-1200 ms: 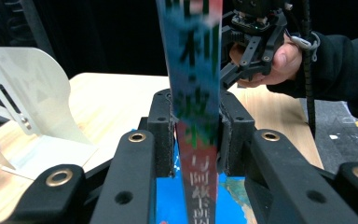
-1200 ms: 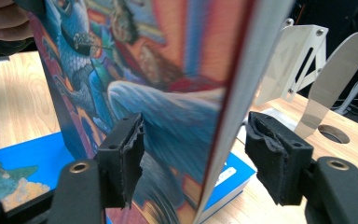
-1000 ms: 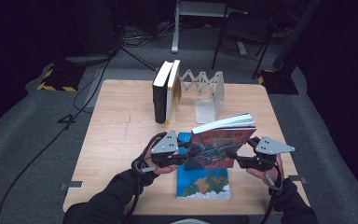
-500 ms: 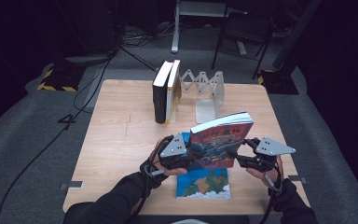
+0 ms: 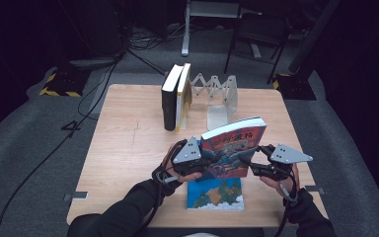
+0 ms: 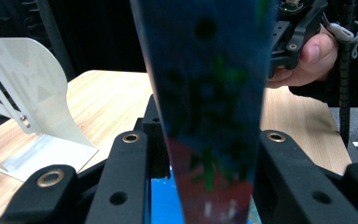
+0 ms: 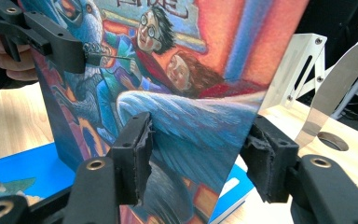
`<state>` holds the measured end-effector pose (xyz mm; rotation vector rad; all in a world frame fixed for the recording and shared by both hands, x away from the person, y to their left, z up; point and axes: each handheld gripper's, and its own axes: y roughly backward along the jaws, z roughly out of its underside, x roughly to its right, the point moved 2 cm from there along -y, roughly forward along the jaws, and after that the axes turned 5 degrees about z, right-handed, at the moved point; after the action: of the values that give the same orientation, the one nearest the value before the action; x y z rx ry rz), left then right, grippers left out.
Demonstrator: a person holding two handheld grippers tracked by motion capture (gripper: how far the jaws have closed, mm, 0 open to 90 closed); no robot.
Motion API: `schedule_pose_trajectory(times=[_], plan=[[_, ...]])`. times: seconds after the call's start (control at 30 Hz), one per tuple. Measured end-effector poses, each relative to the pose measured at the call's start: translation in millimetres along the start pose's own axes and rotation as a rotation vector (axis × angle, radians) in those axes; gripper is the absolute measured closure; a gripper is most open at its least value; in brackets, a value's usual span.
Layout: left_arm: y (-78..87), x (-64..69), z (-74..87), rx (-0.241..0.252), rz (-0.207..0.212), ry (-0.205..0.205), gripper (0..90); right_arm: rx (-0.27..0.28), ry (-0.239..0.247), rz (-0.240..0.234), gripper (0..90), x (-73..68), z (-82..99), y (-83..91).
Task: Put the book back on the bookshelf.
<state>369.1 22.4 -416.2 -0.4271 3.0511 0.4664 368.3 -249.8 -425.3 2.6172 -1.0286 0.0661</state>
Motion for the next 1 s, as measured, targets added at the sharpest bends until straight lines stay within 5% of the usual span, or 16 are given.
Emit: schedule_pose_trajectory(times=[0.63,1.0], plan=[[-13.1,-5.1,-18.9,-0.013,-0.014,0.009,74.0,-0.028,-0.019,0.021,39.2,8.6,2.4,6.6],[-8.3,-25.9,-39.3,0.022,-0.108,-0.008,74.0,-0.051,-0.066,0.051,39.0,24.5,12.6,15.0]])
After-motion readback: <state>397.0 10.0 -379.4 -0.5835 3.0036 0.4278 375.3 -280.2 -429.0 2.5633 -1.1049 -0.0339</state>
